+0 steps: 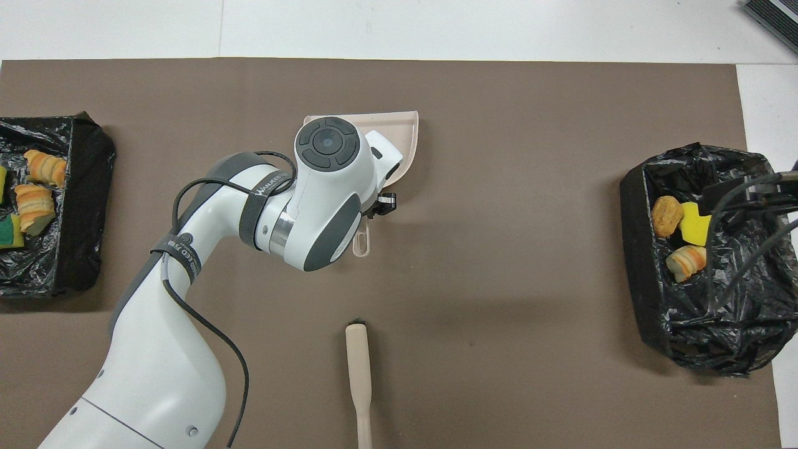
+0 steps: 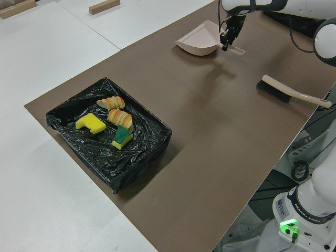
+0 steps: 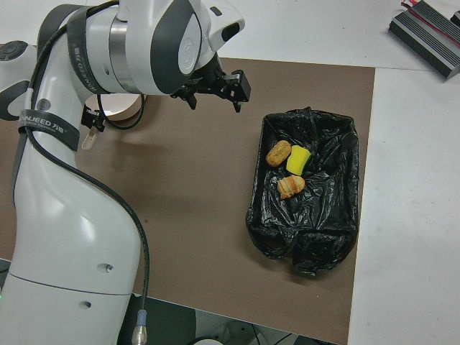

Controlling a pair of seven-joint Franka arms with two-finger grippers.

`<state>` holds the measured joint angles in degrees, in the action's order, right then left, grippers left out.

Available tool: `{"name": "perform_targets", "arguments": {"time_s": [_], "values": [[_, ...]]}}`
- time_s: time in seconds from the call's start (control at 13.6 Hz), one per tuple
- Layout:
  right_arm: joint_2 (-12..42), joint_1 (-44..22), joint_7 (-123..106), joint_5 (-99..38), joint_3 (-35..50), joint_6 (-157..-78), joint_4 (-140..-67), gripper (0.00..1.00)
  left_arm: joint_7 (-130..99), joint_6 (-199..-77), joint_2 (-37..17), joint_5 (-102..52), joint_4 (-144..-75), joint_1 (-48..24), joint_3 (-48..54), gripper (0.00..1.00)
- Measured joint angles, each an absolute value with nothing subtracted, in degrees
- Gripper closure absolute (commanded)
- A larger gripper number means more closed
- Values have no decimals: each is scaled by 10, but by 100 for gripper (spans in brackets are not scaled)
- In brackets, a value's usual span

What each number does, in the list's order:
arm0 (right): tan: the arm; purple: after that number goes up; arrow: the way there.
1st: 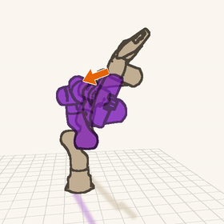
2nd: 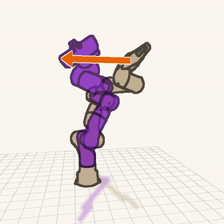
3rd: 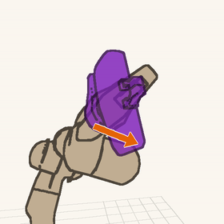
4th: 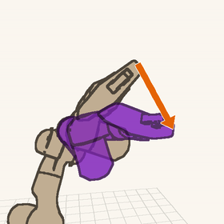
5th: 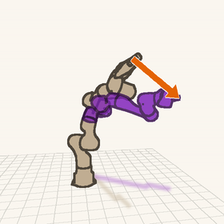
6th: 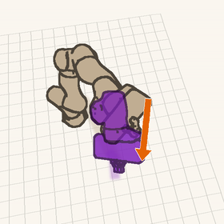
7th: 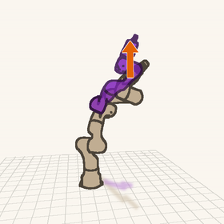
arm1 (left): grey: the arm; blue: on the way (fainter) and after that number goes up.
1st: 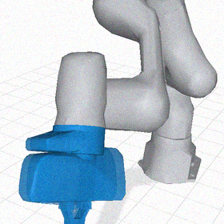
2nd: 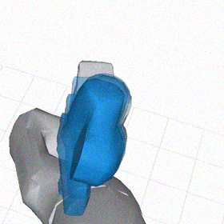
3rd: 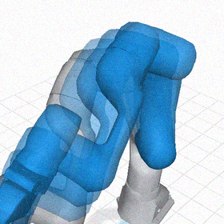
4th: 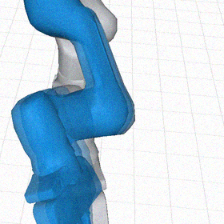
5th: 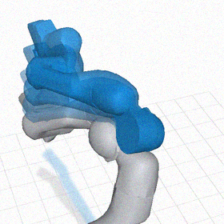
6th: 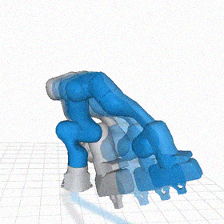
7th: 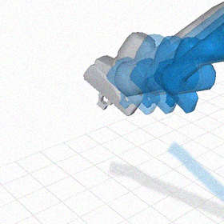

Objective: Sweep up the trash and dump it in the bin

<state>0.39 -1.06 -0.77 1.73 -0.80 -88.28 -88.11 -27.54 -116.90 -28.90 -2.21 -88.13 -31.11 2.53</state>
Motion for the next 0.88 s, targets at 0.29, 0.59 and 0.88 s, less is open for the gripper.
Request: {"name": "perform_targets", "arguments": {"time_s": [0.29, 0.59, 0.88], "values": [[4, -10, -8, 18, -8, -883, -882, 0, -273, -1154, -279, -22, -879, -310, 18, 0], [4, -10, -8, 18, -8, -883, -882, 0, -251, -1081, -196, -22, -904, -279, 10, 0], [4, -23, -8, 18, -24, -883, -882, 0, -116, -1065, -54, -22, -1020, -197, 6, 0]]}}
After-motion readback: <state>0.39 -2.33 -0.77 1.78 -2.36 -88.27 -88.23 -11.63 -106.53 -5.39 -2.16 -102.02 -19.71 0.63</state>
